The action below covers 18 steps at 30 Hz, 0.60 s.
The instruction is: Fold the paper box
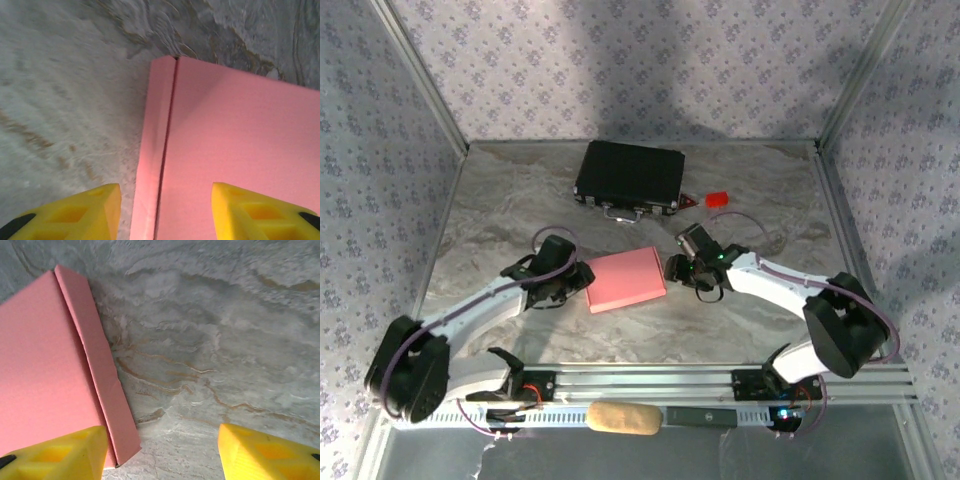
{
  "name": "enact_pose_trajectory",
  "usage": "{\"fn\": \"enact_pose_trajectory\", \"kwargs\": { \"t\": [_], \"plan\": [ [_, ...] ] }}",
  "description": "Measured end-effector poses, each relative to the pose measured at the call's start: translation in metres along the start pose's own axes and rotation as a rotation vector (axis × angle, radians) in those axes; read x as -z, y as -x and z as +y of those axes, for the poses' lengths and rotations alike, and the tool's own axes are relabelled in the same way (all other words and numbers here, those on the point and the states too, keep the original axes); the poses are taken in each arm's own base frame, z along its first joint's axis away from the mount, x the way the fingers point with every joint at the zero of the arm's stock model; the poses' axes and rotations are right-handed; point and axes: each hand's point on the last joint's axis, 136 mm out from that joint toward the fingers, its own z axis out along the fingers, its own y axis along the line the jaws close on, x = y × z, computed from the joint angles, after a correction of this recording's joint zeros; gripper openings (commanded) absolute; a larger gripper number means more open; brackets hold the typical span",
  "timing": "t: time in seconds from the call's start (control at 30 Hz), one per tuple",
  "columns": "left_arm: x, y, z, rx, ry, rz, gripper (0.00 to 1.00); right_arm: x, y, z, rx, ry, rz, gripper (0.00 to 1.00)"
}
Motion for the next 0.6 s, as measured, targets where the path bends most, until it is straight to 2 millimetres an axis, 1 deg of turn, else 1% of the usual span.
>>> {"fn": "enact_pose_trajectory", "kwargs": {
  "t": [0.07, 0.27, 0.43, 0.53, 0.6],
  "plan": [
    [-0.012, -0.003, -0.005, -0.008, -0.020, 0.028, 0.48, -0.004, 0.000, 0.004, 0.020, 0.016, 0.007, 0.62],
    [-0.036, -0.007, -0.020, -0.023, -0.074, 0.065, 0.47, -0.009, 0.006, 0.013, 0.028, 0.064, 0.007, 0.61],
    [-0.045, -0.007, -0.042, -0.052, -0.115, 0.075, 0.46, -0.009, 0.016, 0.010, 0.012, 0.077, -0.009, 0.61],
    [-0.047, -0.005, -0.050, -0.057, -0.126, 0.073, 0.46, -0.007, 0.019, 0.006, 0.004, 0.070, -0.016, 0.61],
    [-0.045, -0.001, -0.054, -0.062, -0.128, 0.065, 0.48, -0.003, 0.021, 0.001, -0.002, 0.059, -0.031, 0.64]
  ]
}}
